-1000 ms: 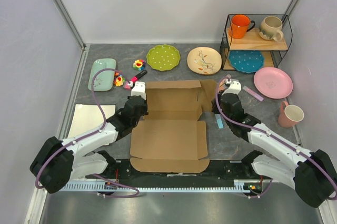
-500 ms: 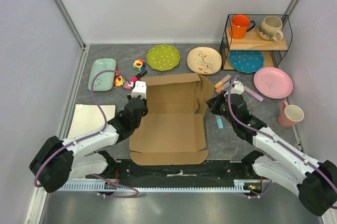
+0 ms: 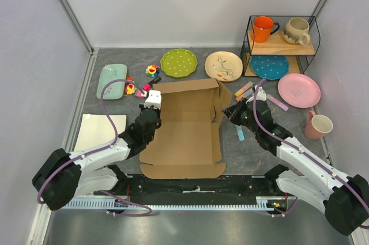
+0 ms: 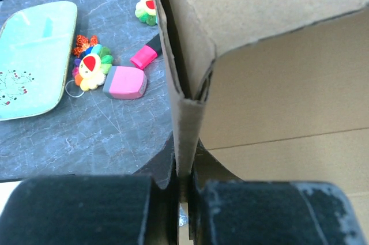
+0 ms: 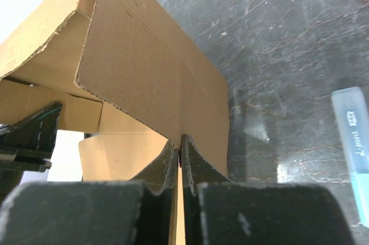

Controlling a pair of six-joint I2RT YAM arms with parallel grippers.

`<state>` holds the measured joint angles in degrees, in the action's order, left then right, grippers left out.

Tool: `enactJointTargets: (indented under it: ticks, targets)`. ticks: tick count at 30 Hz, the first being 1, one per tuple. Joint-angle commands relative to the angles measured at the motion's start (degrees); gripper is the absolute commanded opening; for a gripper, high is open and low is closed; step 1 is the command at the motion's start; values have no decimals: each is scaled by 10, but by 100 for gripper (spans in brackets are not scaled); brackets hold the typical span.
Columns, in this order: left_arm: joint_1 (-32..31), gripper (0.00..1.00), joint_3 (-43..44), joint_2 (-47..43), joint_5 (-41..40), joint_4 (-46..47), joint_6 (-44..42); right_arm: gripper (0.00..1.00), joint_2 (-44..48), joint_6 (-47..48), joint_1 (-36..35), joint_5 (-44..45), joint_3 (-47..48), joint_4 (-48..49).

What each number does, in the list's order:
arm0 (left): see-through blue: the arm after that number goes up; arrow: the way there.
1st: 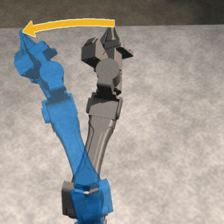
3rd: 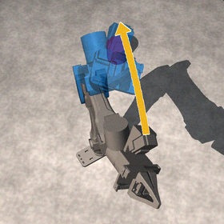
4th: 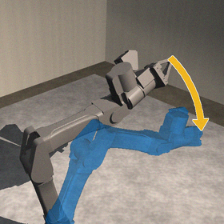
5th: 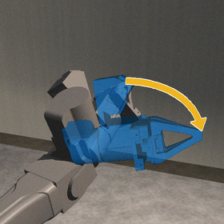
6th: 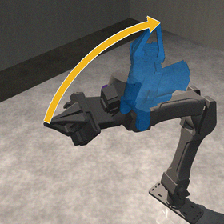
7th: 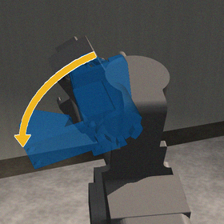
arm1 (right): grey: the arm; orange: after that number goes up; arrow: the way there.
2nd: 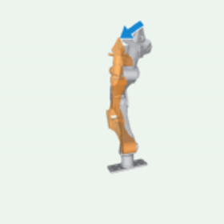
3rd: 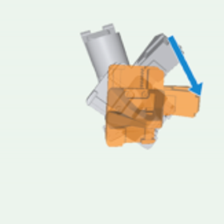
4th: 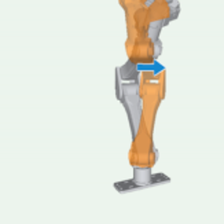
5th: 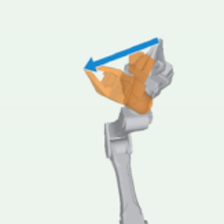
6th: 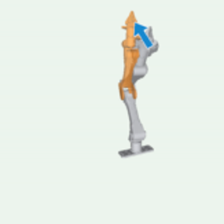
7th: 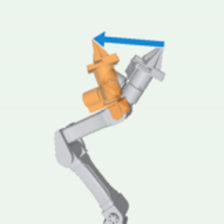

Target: Fold the paper box

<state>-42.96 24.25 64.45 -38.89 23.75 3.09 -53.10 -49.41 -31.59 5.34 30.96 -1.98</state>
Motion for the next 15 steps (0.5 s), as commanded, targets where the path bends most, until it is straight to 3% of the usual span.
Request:
enactJointTargets:
  ticks: [1, 3, 4, 8, 11, 15]
  targets:
    - [-14, 2, -3, 4, 13, 72, -54, 11, -7, -64, 0, -117, 52, 48]
    - [-14, 2, 10, 16, 10, 56, -42, 20, -17, -39, -3, -113, 61, 30]
    - [-14, 2, 15, 24, 7, 44, -36, 31, -14, -9, -4, -99, 66, -4]
    - [-14, 2, 50, 47, -1, -34, 8, 54, 6, 79, -5, -29, 60, -66]
    - [-13, 2, 76, 67, -10, -76, 41, 59, 19, 106, -7, 6, 24, -87]
    - [-14, 2, 94, 82, -27, -129, 76, 52, 59, 99, -20, 39, -43, -85]
